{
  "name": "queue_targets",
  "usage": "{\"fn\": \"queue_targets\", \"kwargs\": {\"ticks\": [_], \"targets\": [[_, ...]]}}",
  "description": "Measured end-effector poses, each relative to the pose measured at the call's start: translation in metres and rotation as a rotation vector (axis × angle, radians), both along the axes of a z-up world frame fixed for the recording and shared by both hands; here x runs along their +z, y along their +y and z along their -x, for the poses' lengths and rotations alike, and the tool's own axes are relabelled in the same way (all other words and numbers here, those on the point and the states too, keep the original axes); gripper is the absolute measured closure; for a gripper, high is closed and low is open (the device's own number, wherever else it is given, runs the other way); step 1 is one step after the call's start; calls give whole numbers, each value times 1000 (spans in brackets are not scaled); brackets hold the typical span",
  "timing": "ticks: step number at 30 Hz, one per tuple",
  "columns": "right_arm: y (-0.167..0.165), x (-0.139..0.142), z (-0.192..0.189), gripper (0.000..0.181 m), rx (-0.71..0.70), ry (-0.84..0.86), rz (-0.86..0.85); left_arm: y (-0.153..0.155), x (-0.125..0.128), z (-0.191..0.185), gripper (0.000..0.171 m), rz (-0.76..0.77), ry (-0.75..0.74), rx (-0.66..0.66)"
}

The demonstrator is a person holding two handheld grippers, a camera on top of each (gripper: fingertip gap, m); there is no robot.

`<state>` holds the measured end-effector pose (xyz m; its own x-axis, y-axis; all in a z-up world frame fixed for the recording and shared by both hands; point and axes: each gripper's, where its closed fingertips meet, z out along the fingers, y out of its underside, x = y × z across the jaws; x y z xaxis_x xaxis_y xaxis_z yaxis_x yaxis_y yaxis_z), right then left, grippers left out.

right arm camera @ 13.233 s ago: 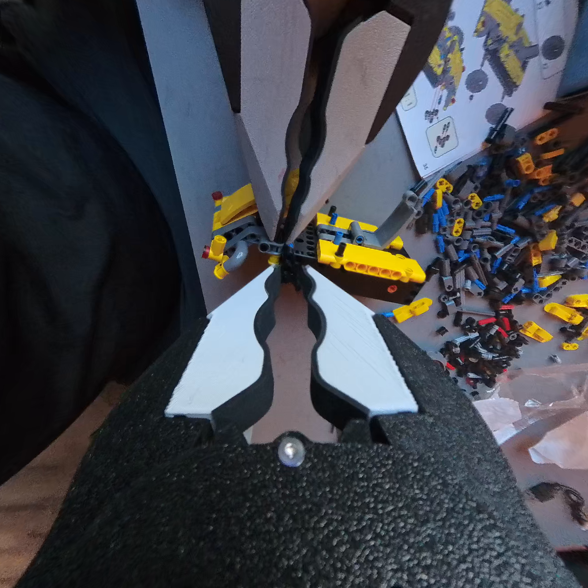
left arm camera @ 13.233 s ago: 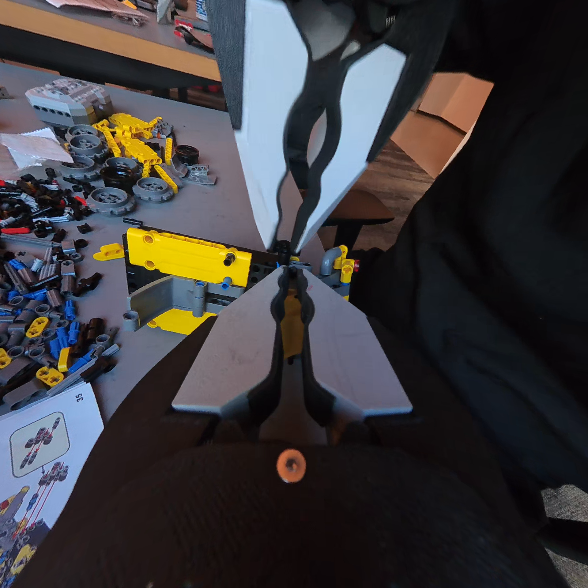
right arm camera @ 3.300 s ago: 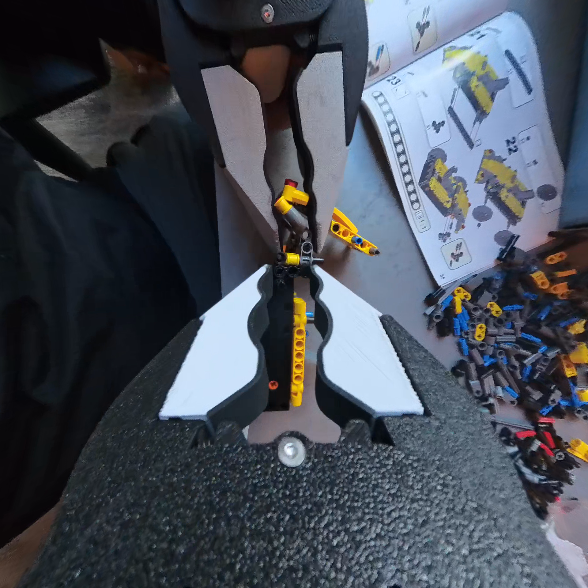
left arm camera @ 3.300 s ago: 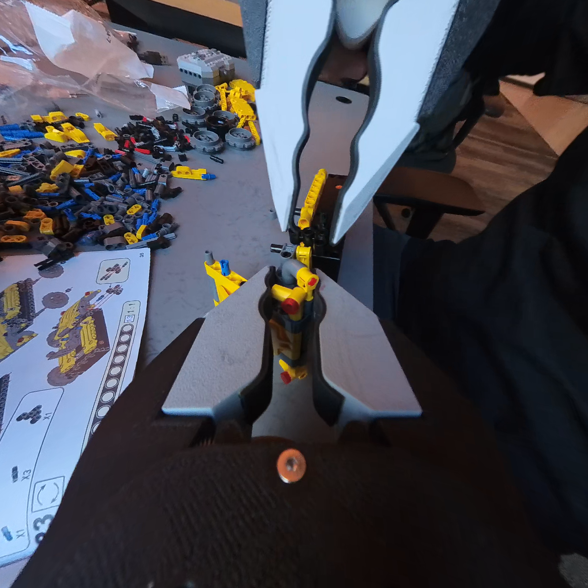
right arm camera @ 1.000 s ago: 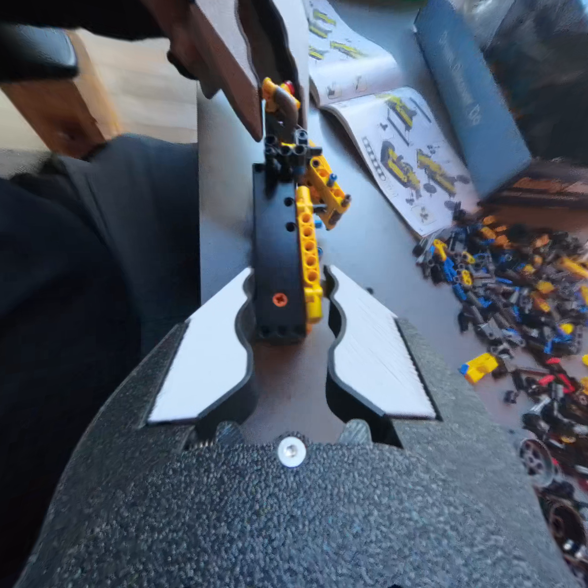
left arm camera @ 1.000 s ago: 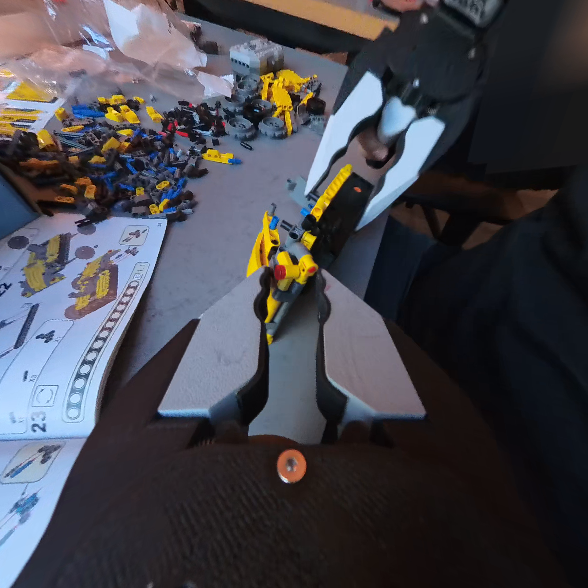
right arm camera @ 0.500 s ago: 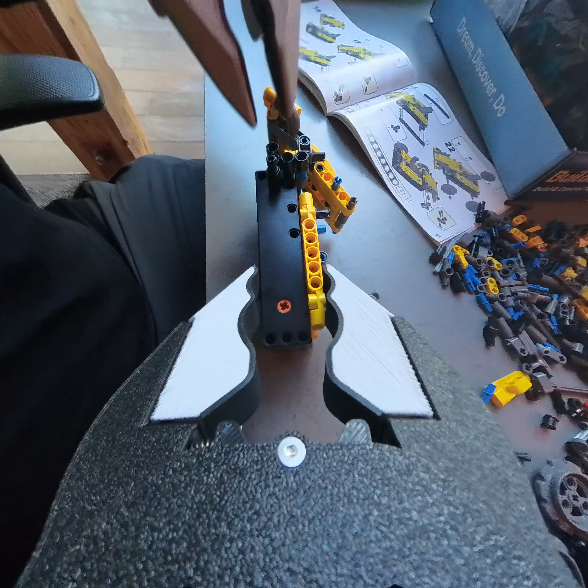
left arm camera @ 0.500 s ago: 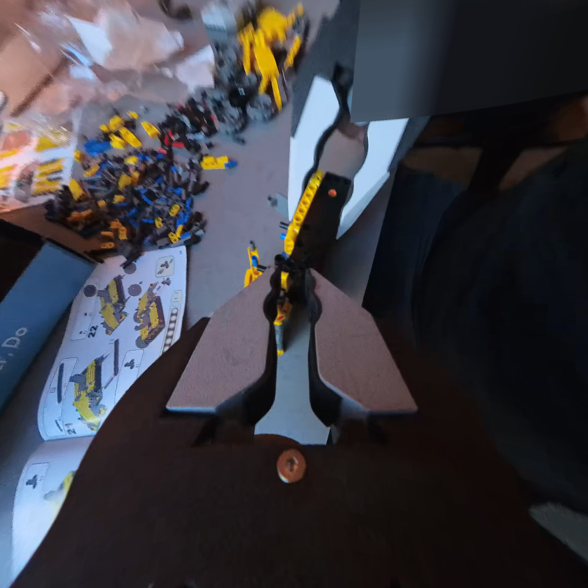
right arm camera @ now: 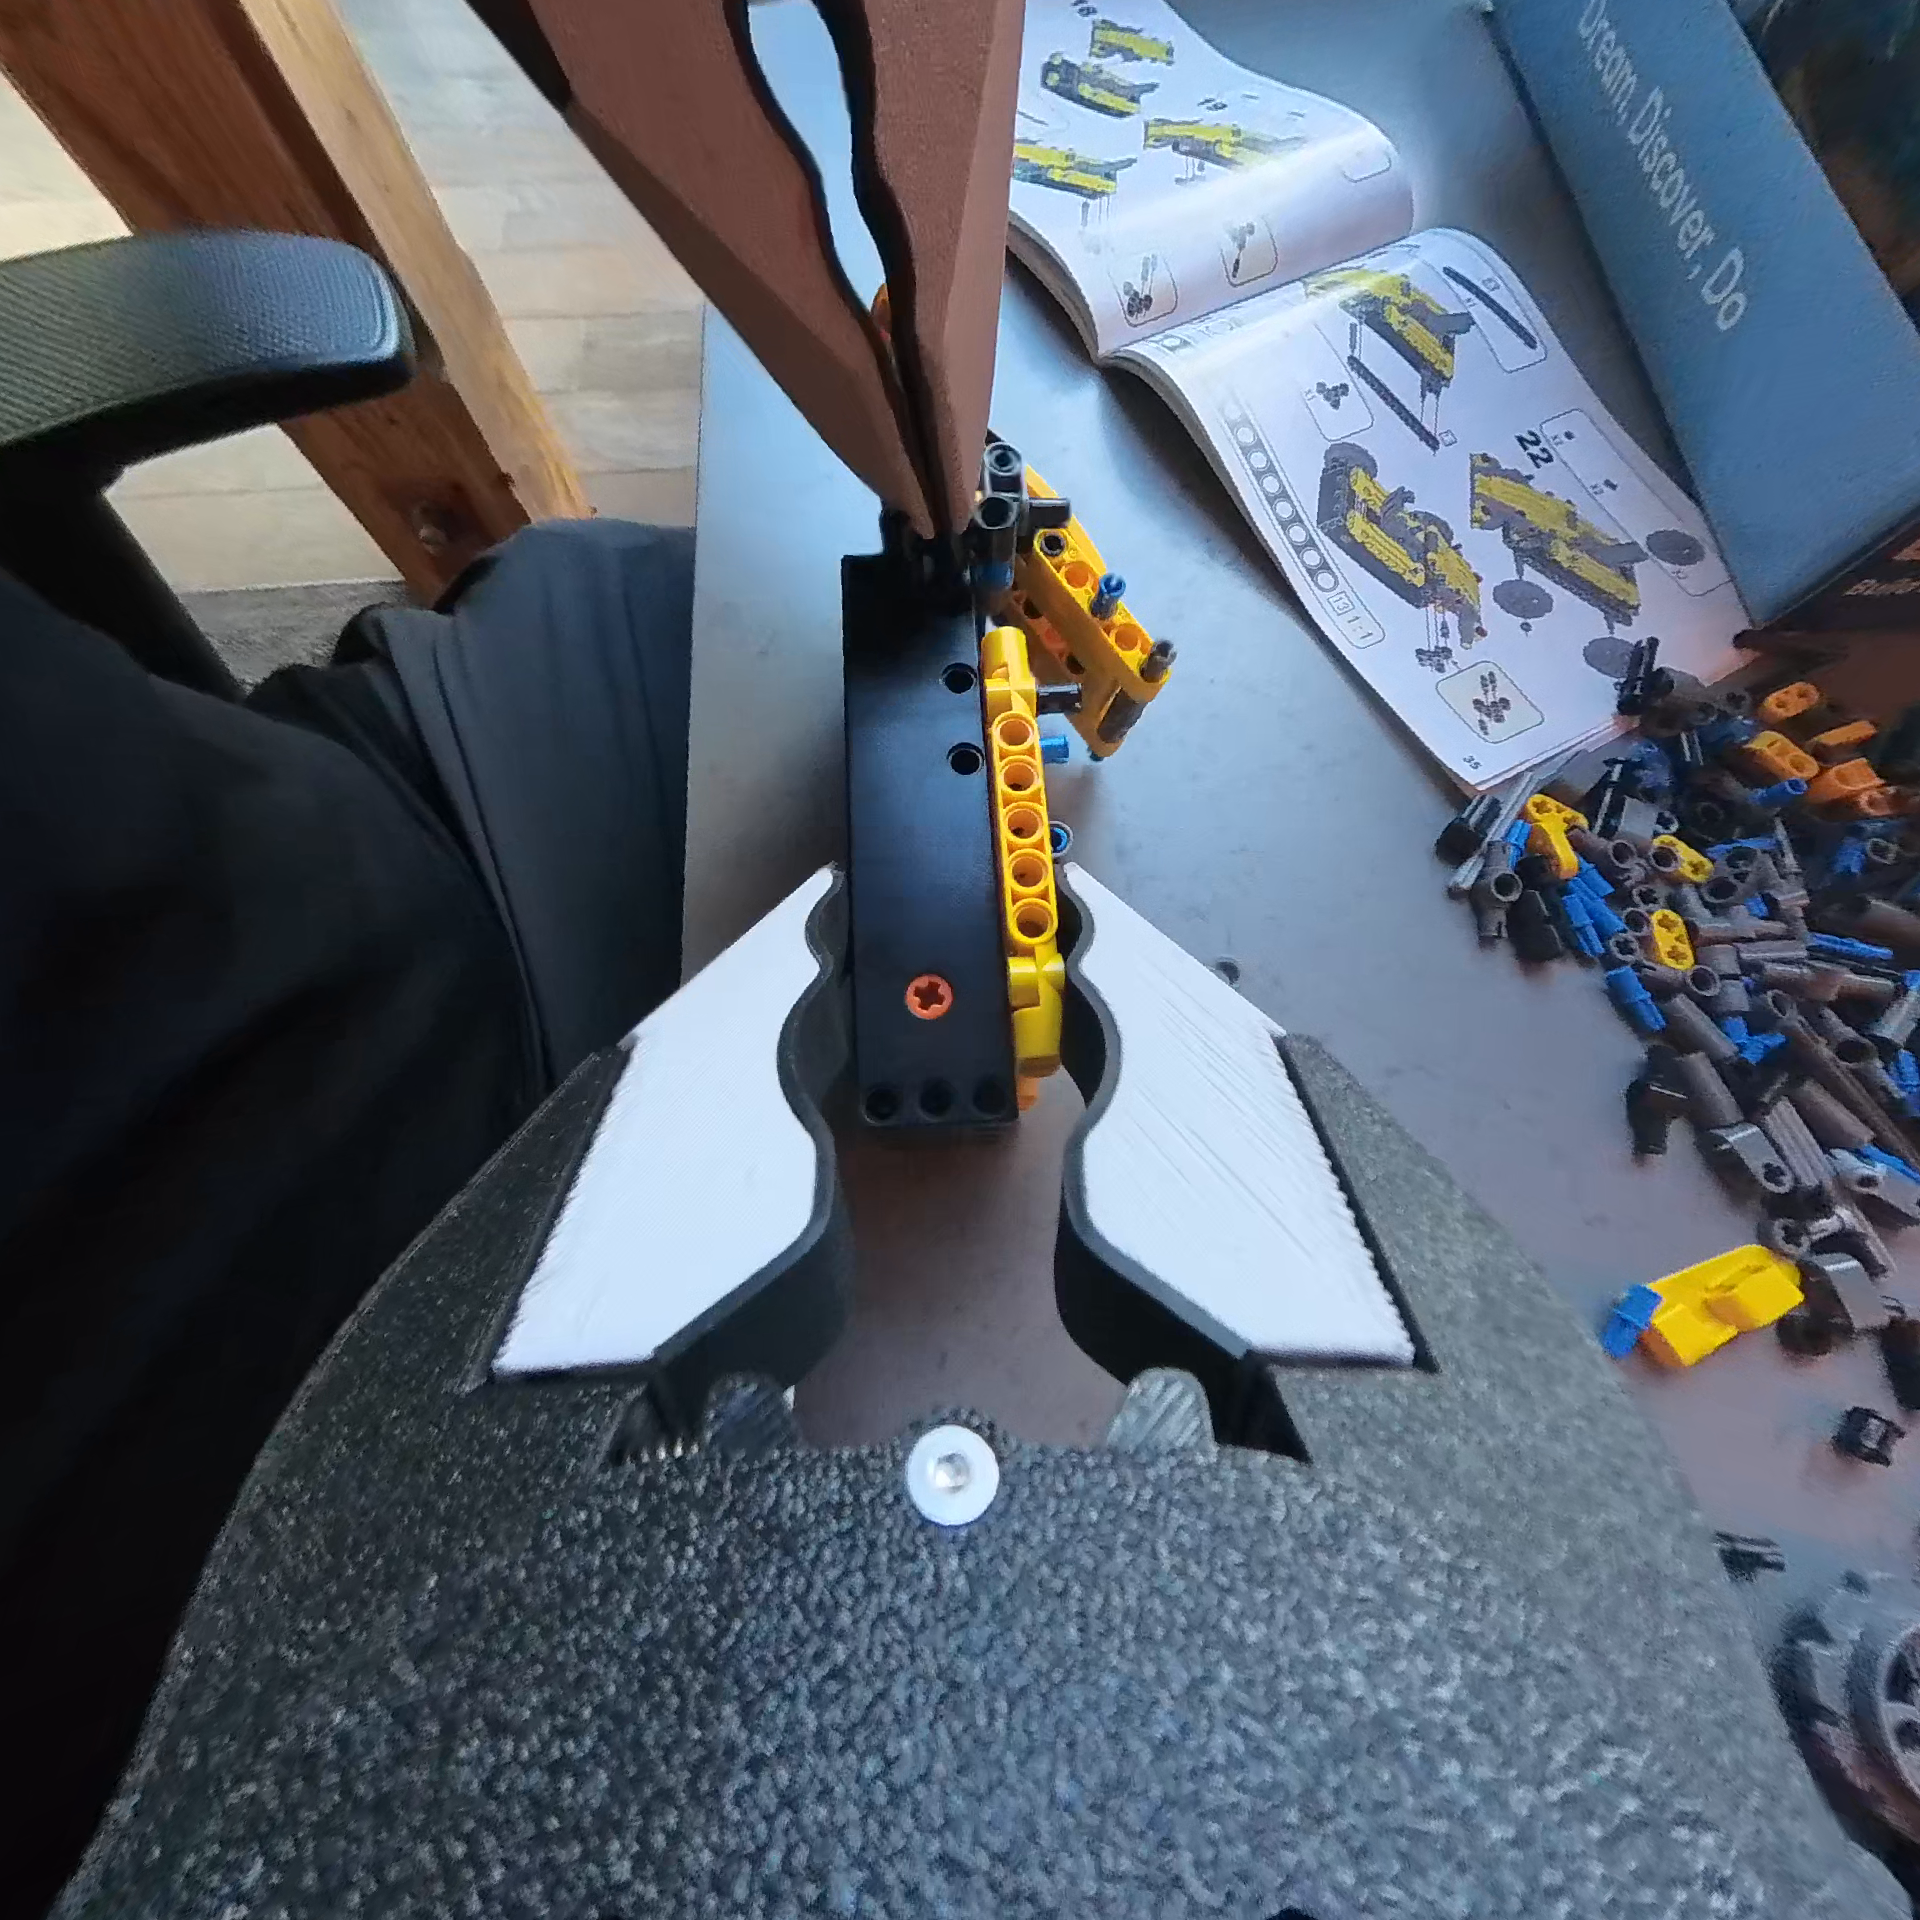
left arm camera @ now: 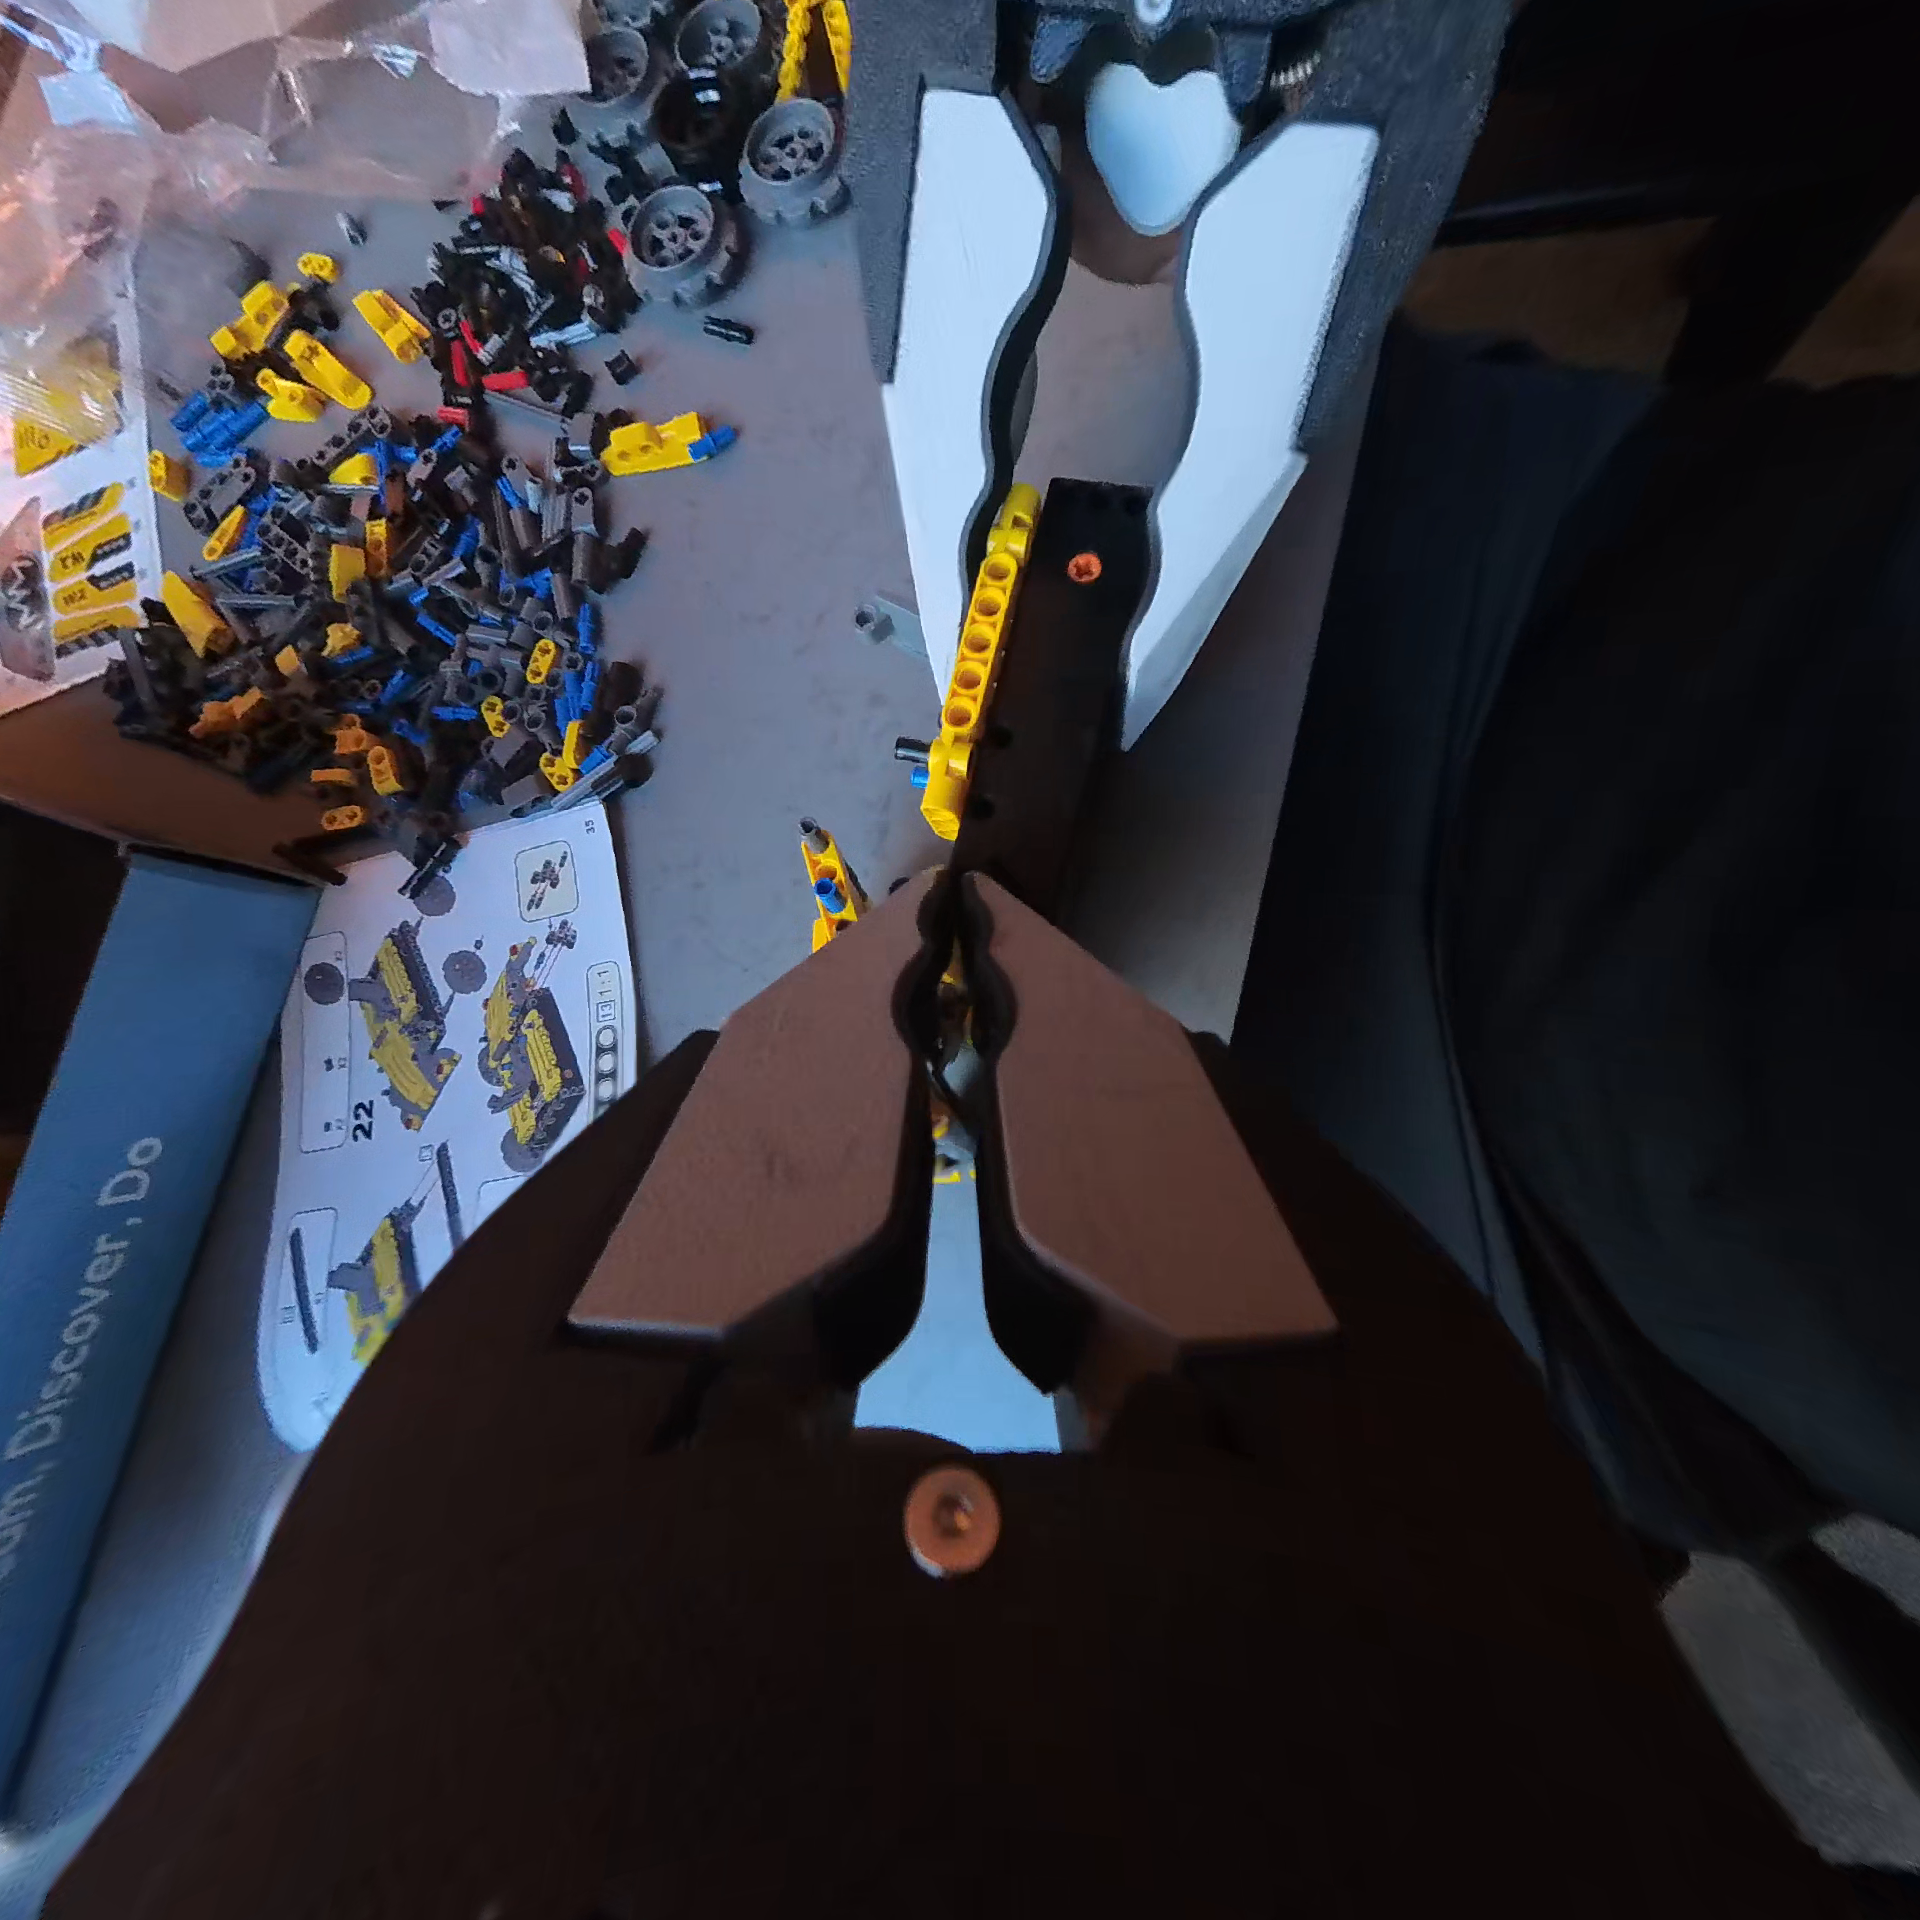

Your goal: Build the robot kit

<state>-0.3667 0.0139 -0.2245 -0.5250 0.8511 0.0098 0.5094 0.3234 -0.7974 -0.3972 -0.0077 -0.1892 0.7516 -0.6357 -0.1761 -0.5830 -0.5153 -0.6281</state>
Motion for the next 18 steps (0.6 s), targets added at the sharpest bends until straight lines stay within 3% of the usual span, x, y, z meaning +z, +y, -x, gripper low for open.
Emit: {"fn": "queue_targets", "kwargs": {"ticks": [6, 9, 13, 18], "targets": [[0, -1, 1, 144, 14, 0, -79, 0, -5, -3, 171, -8, -110, 11], [4, -1, 7, 144, -12, -3, -35, 6, -4, 3, 171, -32, -122, 35], [4, -1, 7, 144, -1, 11, -60, 2, 2, 3, 171, 48, -172, 32], [3, -1, 7, 144, 10, 12, -60, 3, 13, 15, 171, 16, -82, 23]]}}
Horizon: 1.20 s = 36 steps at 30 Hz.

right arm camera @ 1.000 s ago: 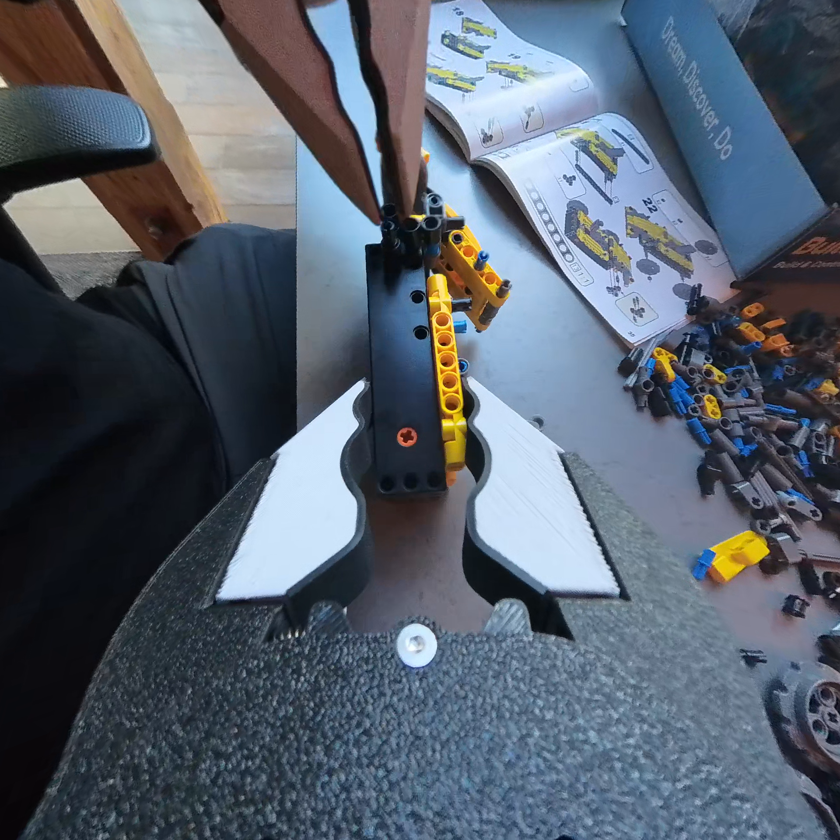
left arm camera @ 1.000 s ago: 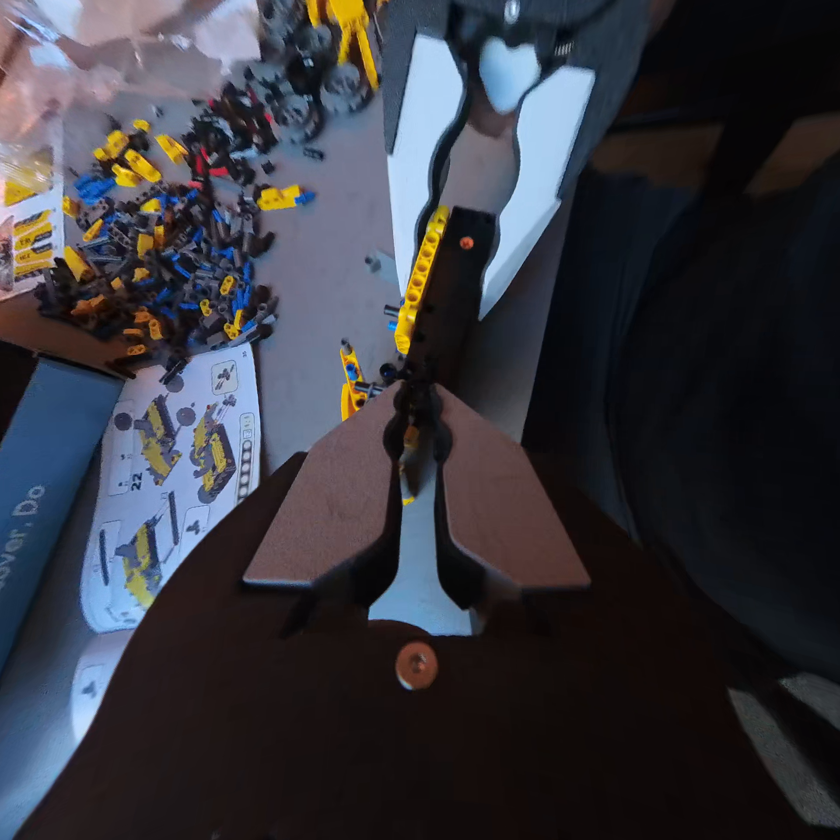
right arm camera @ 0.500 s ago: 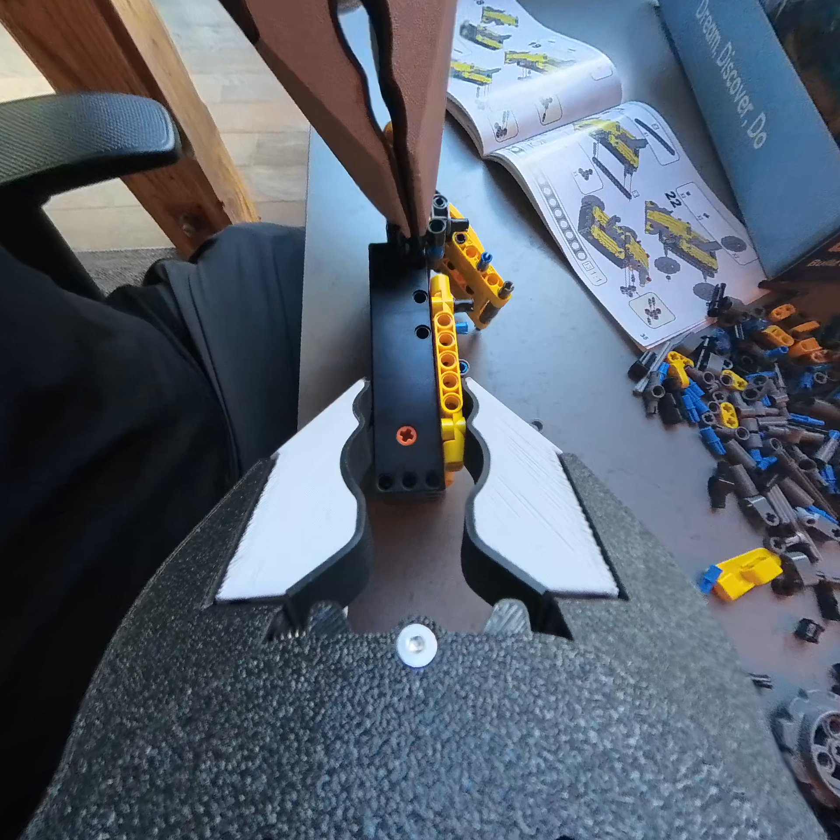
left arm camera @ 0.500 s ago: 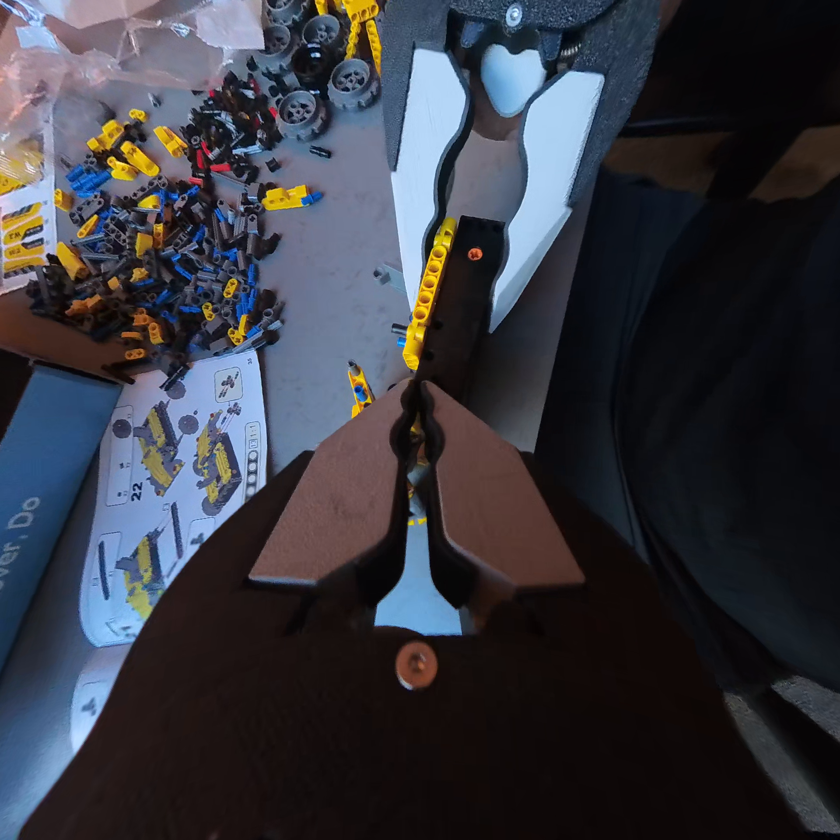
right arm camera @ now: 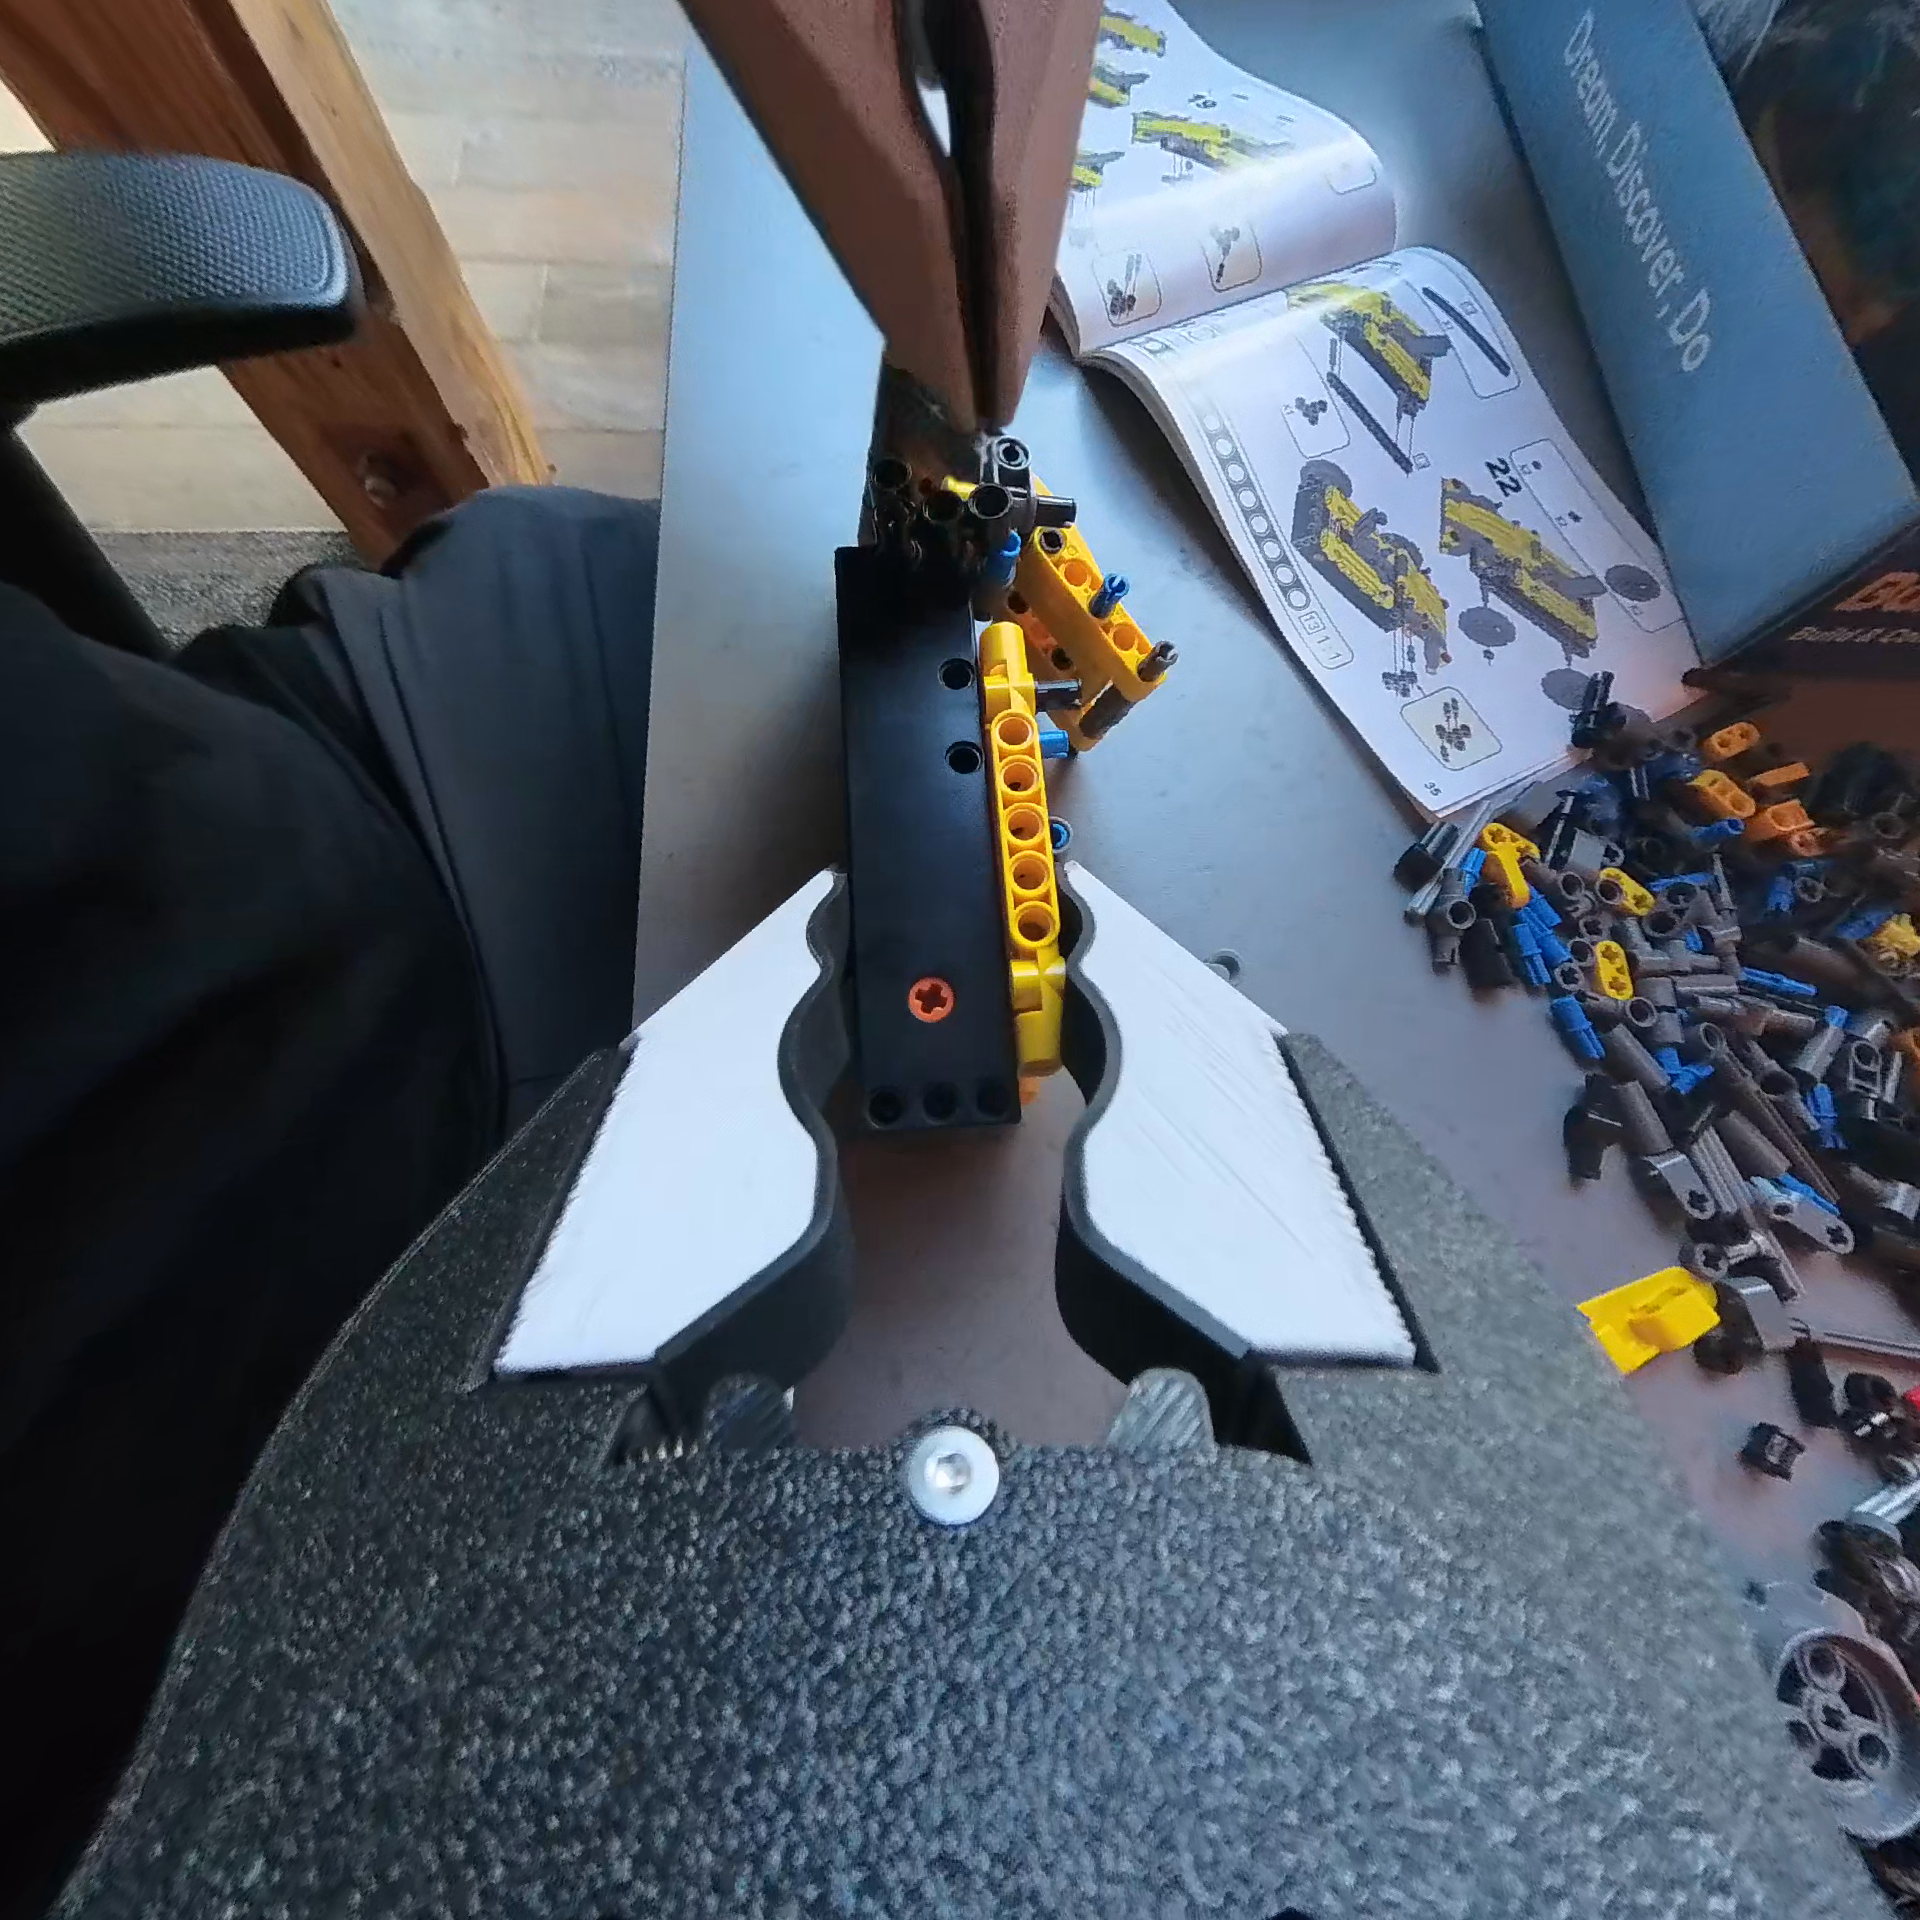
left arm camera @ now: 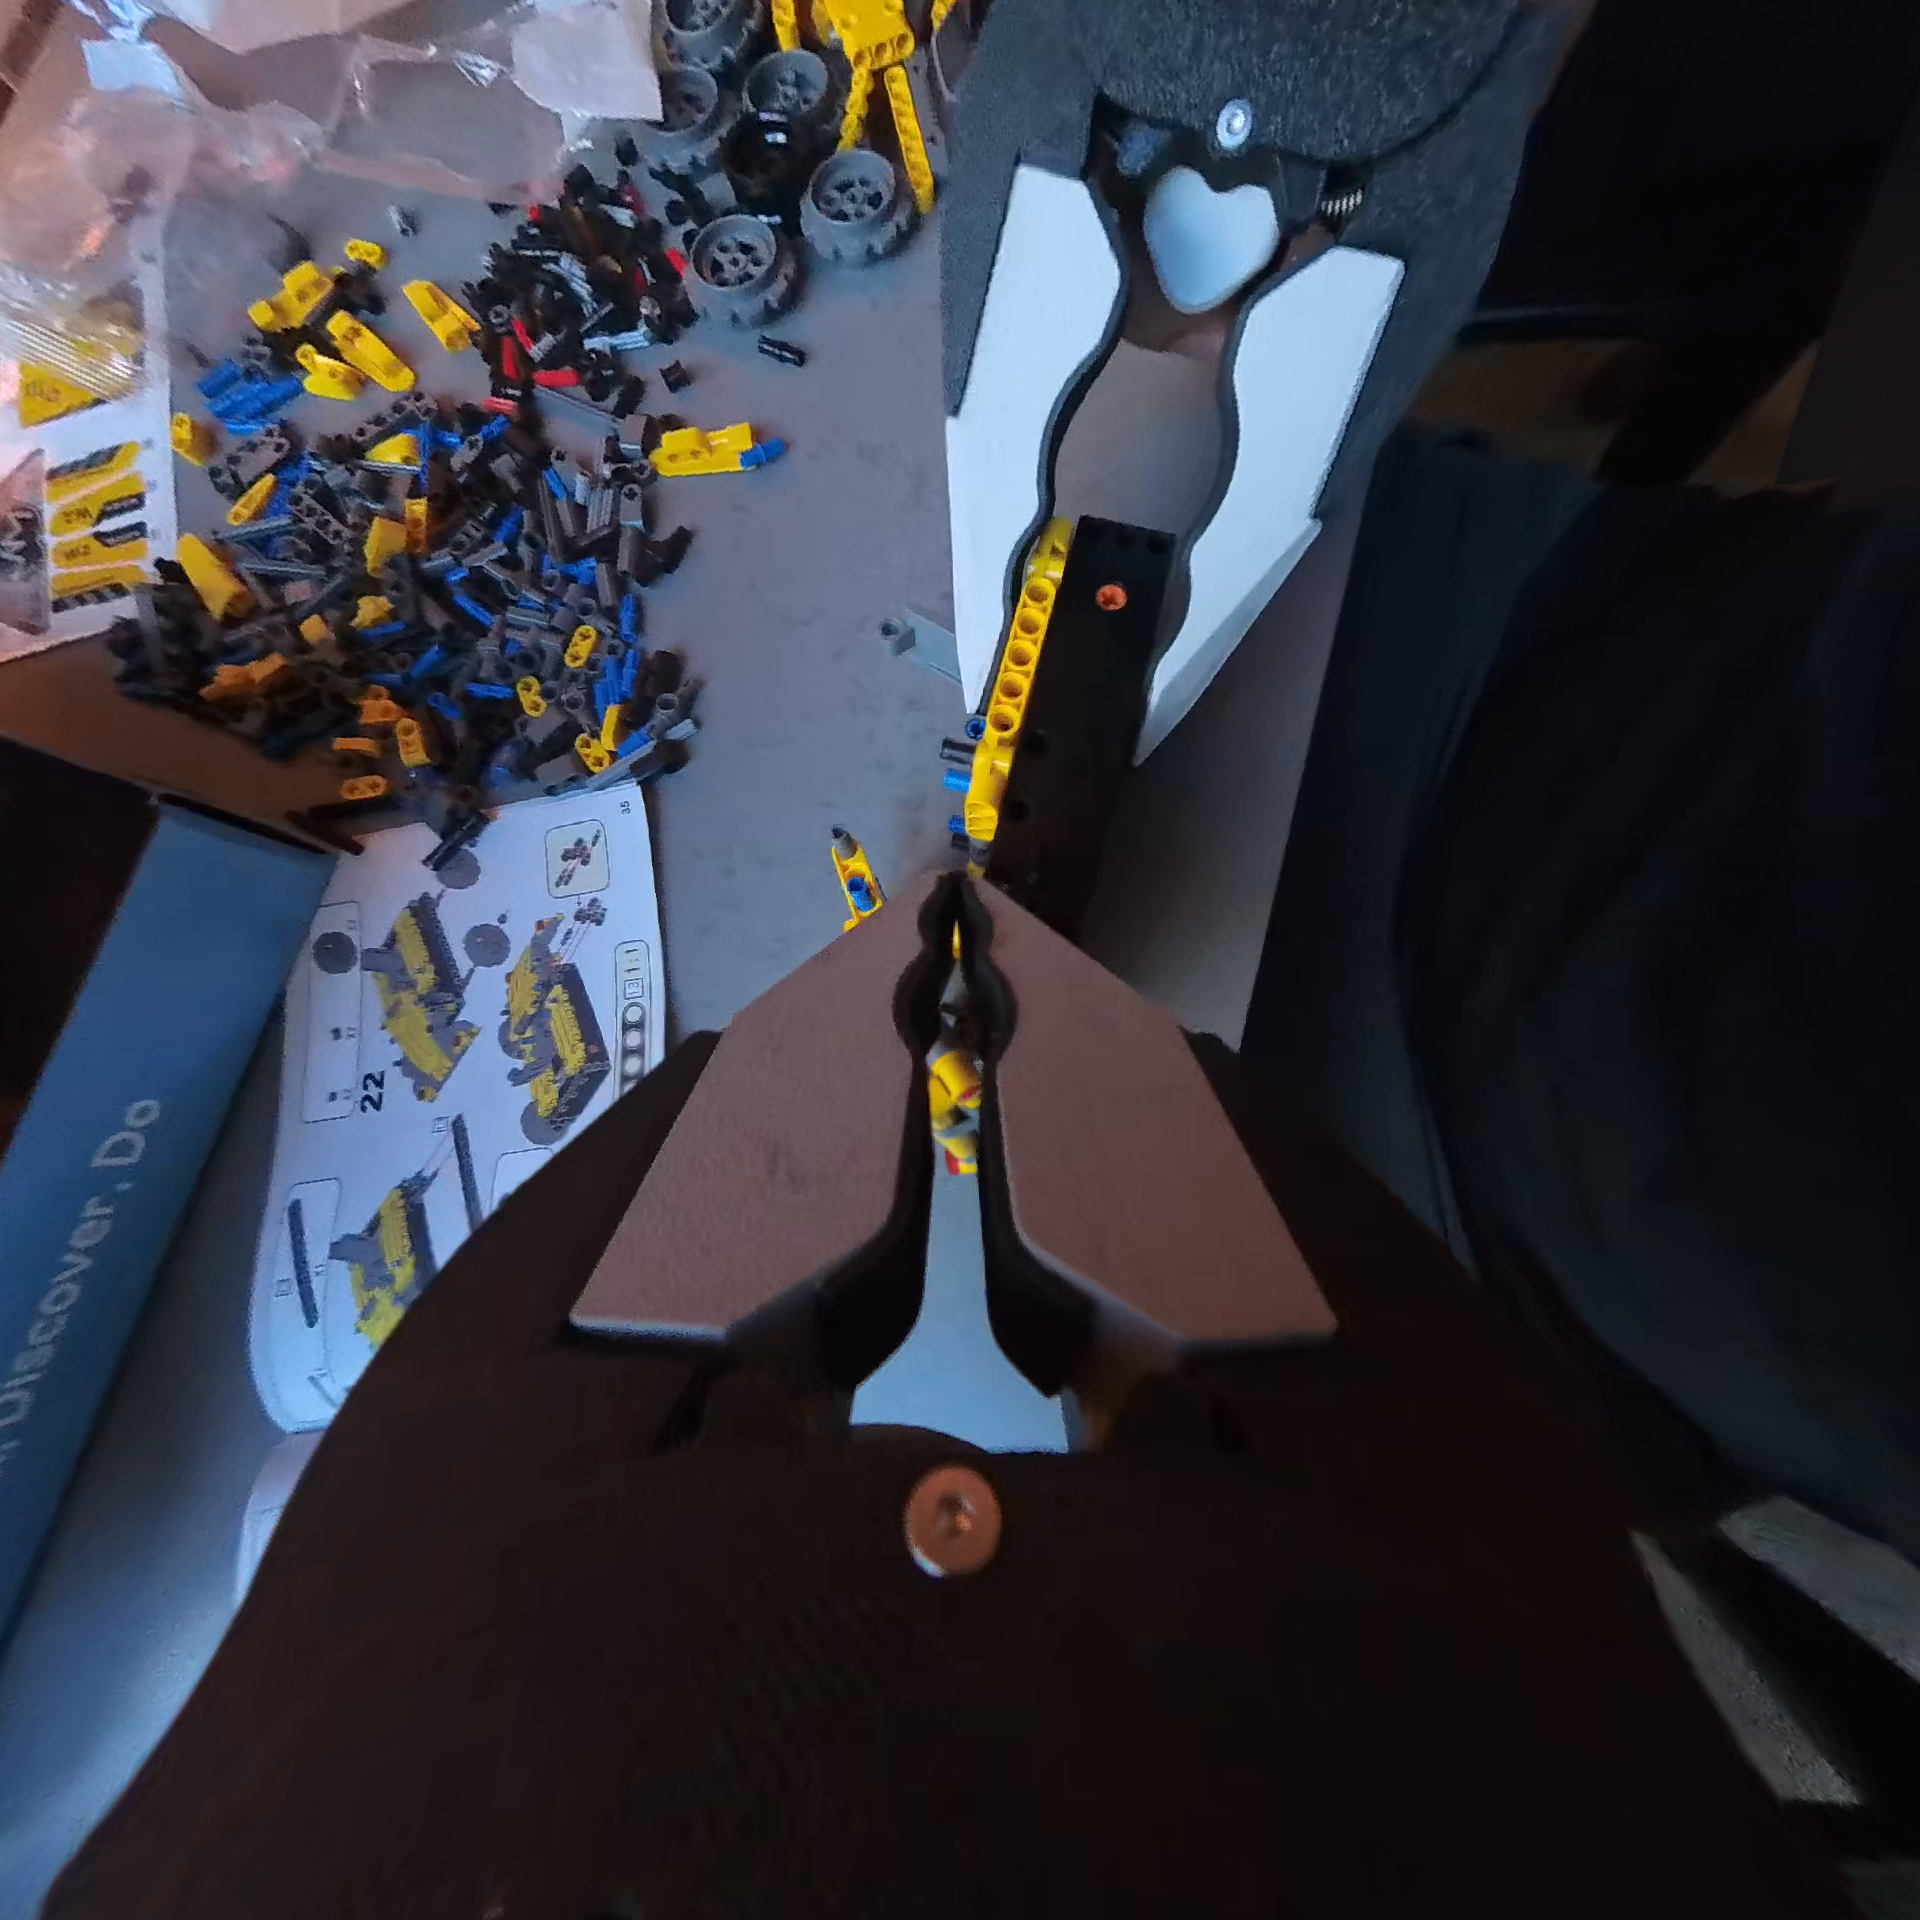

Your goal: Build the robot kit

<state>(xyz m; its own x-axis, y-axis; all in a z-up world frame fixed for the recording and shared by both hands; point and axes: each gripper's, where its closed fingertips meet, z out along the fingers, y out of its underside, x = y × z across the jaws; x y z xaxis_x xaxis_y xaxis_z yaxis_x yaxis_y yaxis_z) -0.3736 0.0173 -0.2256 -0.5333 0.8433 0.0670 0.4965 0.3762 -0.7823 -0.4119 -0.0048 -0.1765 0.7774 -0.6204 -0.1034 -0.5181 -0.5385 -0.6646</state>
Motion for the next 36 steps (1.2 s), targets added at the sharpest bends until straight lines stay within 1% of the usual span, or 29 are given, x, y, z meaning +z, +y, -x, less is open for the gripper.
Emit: {"fn": "queue_targets", "kwargs": {"ticks": [1, 2, 3, 4, 5, 7, 12, 15, 18, 20, 21, 23, 25, 26, 27, 28, 29, 31, 33, 34, 36], "targets": [[0, 0, 0, 144, 1, -1, 5, -1, -3, -2, 170, 21, 16, -17], [0, 0, 0, 144, 2, -3, 11, -5, -8, -6, 144, 64, 22, -53], [0, 0, 0, 144, 2, -7, 16, -9, -12, -9, 144, 104, 32, -73], [0, 0, 0, 144, 3, -10, 19, -10, -13, -10, 137, 119, 42, -86], [0, 0, 0, 144, 6, -11, 13, -10, -12, -10, 135, 119, 54, -92], [-1, -1, -1, 143, 12, -7, -5, -7, -11, -6, 149, 106, 94, -91], [-3, 1, -3, 140, 23, -12, -13, -7, -21, -6, 151, 134, 144, -107], [-11, 20, -6, 136, 55, 16, 99, -7, -22, -7, 151, 112, 179, -109], [-11, 44, 1, 141, 71, 59, 212, -9, -22, -8, 151, 64, 201, -109], [0, 44, 14, 175, 67, 31, 203, -9, -21, -5, 148, 15, 230, -65], [4, 38, 21, 180, 70, -9, 189, -9, -20, -4, 144, -9, 244, -34], [-2, 32, 31, 173, 148, -94, 221, -13, -20, -7, 144, -57, 231, 32], [-12, 33, 39, 162, 233, -135, 272, -12, -21, -5, 148, -148, 264, 127], [-20, 32, 36, 170, 292, -176, 301, -12, -21, -3, 148, -200, 284, 166], [-25, 33, 35, 170, 324, -205, 323, -13, -20, -4, 149, -246, 292, 186], [-28, 29, 35, 161, 329, -236, 317, -15, -20, -4, 149, -287, 306, 196], [-31, 27, 33, 159, 335, -257, 316, -17, -19, -5, 148, -330, 321, 202], [-35, 27, 32, 159, 322, -233, 302, -23, -20, -6, 148, -383, 332, 225], [-36, 27, 32, 161, 292, -220, 291, -28, -20, -1, 146, -410, 324, 299], [-37, 27, 32, 164, 272, -228, 289, -32, -20, 1, 143, -415, 299, 349], [-42, 25, 29, 167, 237, -232, 272, -41, -19, -2, 144, -425, 193, 460]]}}
